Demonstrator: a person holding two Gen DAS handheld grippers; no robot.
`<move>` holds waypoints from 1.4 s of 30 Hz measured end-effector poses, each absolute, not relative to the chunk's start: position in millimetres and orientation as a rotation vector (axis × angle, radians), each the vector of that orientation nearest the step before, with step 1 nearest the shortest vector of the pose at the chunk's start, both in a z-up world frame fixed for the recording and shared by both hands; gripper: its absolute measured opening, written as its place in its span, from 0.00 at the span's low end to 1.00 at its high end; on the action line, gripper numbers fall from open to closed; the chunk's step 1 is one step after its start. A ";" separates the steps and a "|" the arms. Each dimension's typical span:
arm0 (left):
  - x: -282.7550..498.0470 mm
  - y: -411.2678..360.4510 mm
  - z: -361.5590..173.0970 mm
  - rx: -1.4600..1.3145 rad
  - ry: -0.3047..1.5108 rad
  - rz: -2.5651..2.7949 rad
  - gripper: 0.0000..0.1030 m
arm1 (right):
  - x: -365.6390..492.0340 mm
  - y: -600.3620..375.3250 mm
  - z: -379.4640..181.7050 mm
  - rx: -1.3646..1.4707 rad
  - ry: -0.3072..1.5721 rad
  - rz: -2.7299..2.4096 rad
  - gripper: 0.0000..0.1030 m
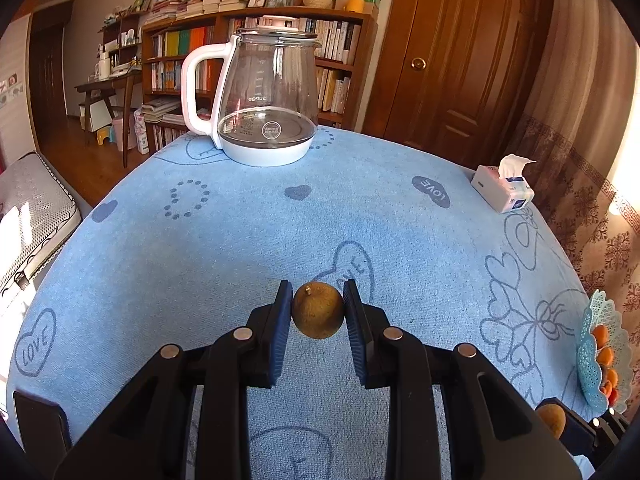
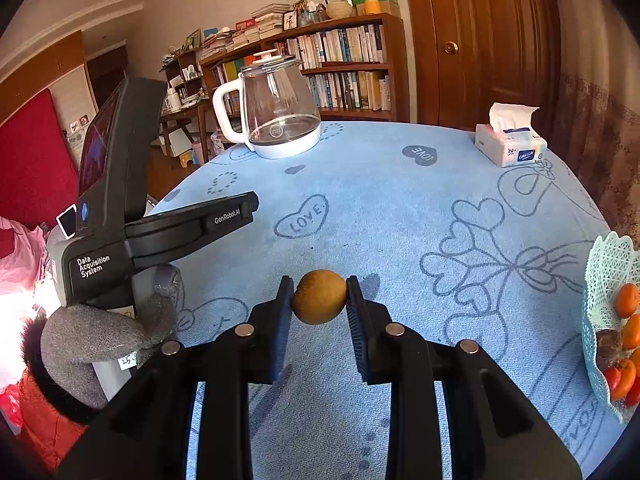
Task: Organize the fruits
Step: 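Carry the yellow-brown fruit into the basket with the right tool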
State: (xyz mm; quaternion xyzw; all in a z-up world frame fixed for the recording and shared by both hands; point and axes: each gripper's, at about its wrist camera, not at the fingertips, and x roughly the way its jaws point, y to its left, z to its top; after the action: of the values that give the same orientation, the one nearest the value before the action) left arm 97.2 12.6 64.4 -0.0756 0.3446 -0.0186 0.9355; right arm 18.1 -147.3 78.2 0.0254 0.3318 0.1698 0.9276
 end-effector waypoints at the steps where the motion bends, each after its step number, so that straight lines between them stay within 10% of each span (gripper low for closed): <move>1: 96.1 11.3 64.9 -0.152 0.702 -0.041 0.26 | 16.0 -150.3 81.4 0.059 0.671 0.344 0.27; 42: 51.9 -63.8 50.4 0.021 0.713 -0.239 0.26 | -30.4 -375.0 112.7 0.403 0.484 -0.064 0.27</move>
State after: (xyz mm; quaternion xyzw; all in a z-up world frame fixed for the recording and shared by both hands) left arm 51.9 -63.8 50.4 0.0102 0.3484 -0.1165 0.9300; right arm -30.4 -374.9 112.7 0.1980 0.2379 -0.0316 0.9504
